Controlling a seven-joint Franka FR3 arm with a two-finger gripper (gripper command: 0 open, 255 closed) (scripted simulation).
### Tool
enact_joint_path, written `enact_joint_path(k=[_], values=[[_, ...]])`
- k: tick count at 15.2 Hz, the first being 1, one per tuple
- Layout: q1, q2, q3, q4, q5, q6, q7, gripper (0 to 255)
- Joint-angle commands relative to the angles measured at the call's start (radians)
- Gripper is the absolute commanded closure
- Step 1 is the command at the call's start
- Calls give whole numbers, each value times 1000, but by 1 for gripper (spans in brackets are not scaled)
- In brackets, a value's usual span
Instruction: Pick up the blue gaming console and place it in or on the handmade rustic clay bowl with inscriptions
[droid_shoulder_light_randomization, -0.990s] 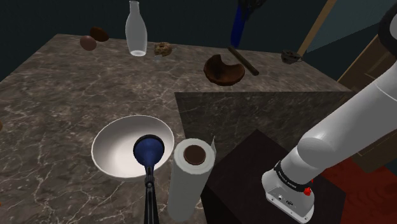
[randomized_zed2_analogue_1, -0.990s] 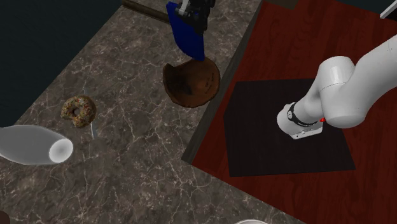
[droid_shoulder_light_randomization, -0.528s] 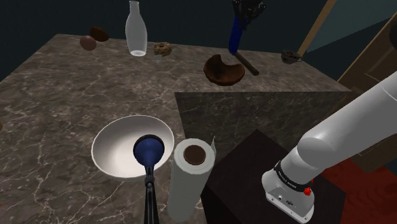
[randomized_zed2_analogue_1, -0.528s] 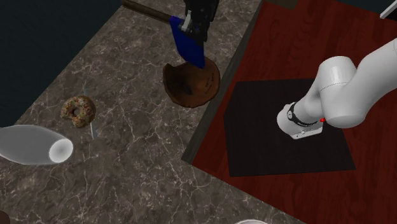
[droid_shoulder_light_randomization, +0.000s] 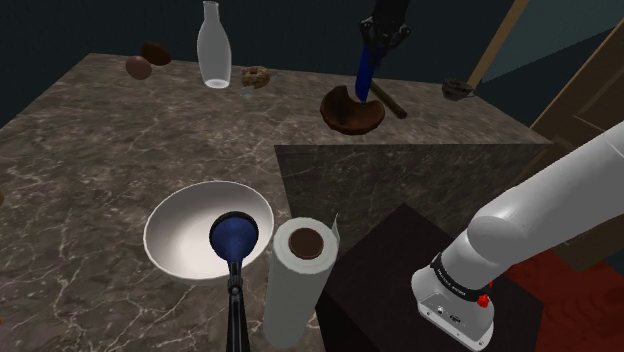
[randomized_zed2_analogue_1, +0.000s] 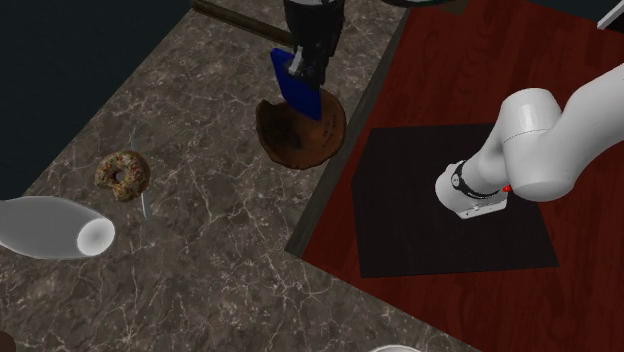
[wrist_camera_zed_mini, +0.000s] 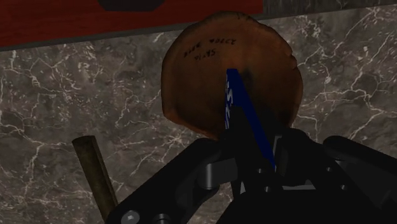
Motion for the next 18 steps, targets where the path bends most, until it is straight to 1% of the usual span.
enact_joint_path(k=[1, 2, 10, 11, 16, 18], values=[[0, -4, -1, -30, 0, 27, -1, 255], [0, -10, -1, -60, 0, 51, -1, 255], [0, -10, -1, -60, 0, 51, -1, 255], [0, -10, -1, -60, 0, 51, -1, 0], [0, -10, -1, -60, 0, 51, -1, 0], [0, 11, 0, 30, 0, -19, -1, 0]])
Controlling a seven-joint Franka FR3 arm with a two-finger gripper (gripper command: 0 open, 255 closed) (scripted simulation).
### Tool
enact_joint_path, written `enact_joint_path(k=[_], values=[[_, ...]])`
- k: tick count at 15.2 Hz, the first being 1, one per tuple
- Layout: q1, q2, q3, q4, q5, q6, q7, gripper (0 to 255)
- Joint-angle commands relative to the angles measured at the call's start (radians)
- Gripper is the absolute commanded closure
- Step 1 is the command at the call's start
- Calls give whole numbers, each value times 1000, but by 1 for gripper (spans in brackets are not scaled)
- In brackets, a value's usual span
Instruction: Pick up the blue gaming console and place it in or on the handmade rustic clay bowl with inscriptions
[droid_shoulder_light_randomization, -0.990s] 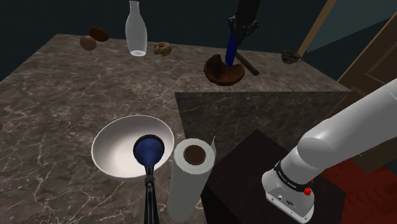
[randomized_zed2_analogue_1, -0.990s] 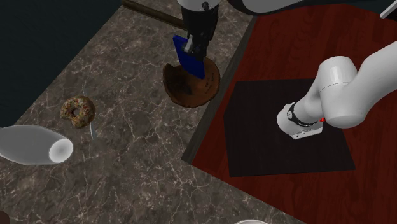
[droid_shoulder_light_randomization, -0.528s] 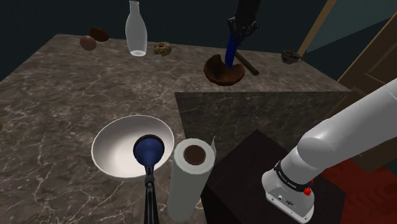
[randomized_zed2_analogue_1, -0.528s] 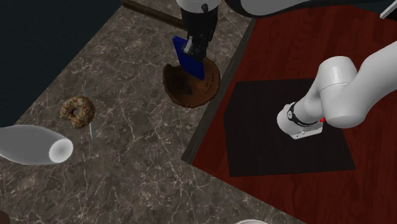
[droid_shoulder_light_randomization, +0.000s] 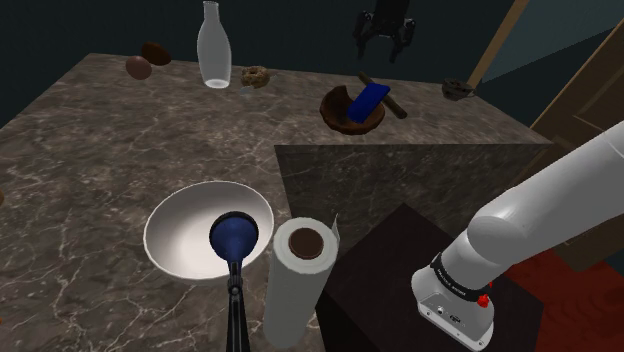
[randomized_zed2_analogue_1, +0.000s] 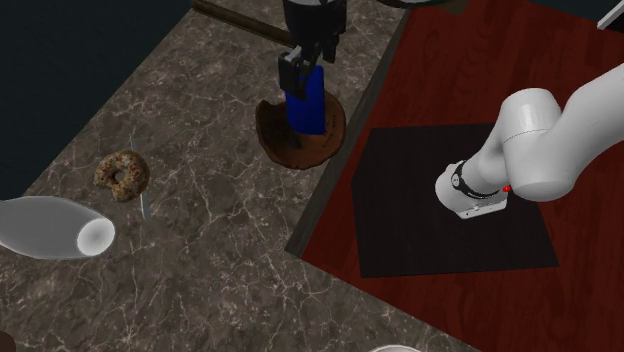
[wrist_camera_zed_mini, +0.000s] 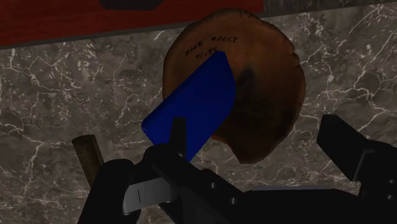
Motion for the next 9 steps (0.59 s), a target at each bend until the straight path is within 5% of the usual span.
enact_joint_path(k=[1, 9], values=[[2, 21, 4, 83, 0, -62, 6, 0], [2, 33, 4, 122, 0, -90, 6, 0]])
